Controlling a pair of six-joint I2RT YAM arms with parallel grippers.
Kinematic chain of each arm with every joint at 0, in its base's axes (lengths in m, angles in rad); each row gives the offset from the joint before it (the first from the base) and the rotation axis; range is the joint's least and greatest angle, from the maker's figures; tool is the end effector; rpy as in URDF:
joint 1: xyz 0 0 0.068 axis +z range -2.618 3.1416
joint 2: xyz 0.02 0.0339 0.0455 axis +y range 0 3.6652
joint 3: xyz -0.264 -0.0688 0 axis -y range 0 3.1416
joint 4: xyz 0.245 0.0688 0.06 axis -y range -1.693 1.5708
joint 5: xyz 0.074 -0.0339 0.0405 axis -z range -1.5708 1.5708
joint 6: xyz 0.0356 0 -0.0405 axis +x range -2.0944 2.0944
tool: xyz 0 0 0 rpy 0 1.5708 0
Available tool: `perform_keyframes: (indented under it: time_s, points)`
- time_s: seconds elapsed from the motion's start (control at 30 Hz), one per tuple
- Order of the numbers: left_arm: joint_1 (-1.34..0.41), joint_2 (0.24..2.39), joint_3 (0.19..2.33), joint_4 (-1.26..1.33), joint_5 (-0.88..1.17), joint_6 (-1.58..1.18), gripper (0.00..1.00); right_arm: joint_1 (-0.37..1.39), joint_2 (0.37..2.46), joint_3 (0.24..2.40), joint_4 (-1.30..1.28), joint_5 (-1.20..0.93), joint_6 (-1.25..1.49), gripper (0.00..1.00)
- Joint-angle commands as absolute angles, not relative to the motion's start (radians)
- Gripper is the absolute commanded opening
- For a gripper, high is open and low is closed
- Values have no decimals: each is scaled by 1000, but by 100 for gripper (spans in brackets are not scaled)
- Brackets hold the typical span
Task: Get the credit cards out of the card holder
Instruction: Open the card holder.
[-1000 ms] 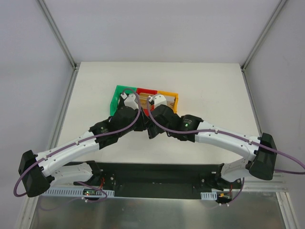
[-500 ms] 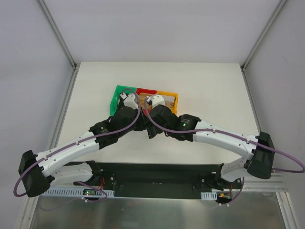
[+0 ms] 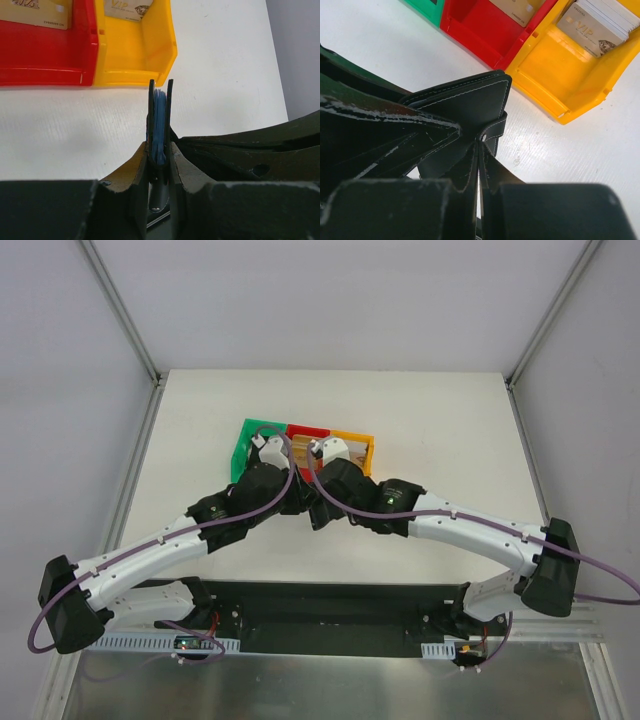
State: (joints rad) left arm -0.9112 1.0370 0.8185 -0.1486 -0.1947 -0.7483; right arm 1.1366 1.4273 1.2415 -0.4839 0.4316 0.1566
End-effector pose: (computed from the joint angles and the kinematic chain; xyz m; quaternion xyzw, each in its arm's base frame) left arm 0.1522 -0.1851 0.3071 0.0119 0.8221 -0.3616 0.4395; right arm 0.1471 0.2818 0.3225 -0.3316 0.8197 0.1024 0.4556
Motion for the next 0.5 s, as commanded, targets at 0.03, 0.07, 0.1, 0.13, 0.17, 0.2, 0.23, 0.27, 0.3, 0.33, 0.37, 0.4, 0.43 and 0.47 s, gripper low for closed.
perform_keyframes:
  time_s: [0.03, 0.07, 0.1, 0.13, 0.17, 0.2, 0.23, 0.27, 0.3, 0.33, 0.37, 0.4, 0.43, 0.47]
  points:
    - [-928, 986, 838, -121, -229, -764, 0, 1108, 1378, 1223, -541, 479, 166, 0]
    - [-927, 986, 838, -124, -230, -765, 0, 1108, 1373, 1220, -541, 477, 167, 1]
    - [-927, 985, 838, -124, -232, -764, 0, 1106, 1370, 1218, -541, 476, 167, 0]
    - [-928, 985, 838, -126, -233, -764, 0, 1104, 1367, 1215, -541, 469, 172, 0]
    - [-927, 985, 836, -124, -236, -764, 0, 1101, 1364, 1213, -541, 469, 170, 0]
    - [-927, 983, 836, -127, -238, -765, 0, 1101, 1359, 1210, -541, 469, 170, 1]
    - [-927, 982, 835, -127, -239, -764, 0, 1098, 1356, 1210, -540, 466, 170, 0]
    - [-927, 983, 833, -127, -241, -765, 0, 1100, 1358, 1209, -540, 463, 170, 0]
    - [-927, 982, 833, -129, -242, -765, 0, 1098, 1358, 1209, -540, 462, 170, 0]
    - [-928, 983, 833, -129, -241, -767, 0, 1098, 1358, 1209, -540, 460, 169, 0]
    - [-927, 982, 833, -129, -241, -765, 0, 1098, 1358, 1207, -540, 459, 170, 0]
    - [-928, 983, 833, -129, -239, -765, 0, 1097, 1358, 1206, -540, 460, 170, 0]
    - [-927, 982, 830, -129, -239, -767, 0, 1092, 1356, 1203, -540, 456, 170, 0]
    - [-928, 979, 830, -129, -241, -765, 0, 1091, 1355, 1201, -540, 456, 169, 0]
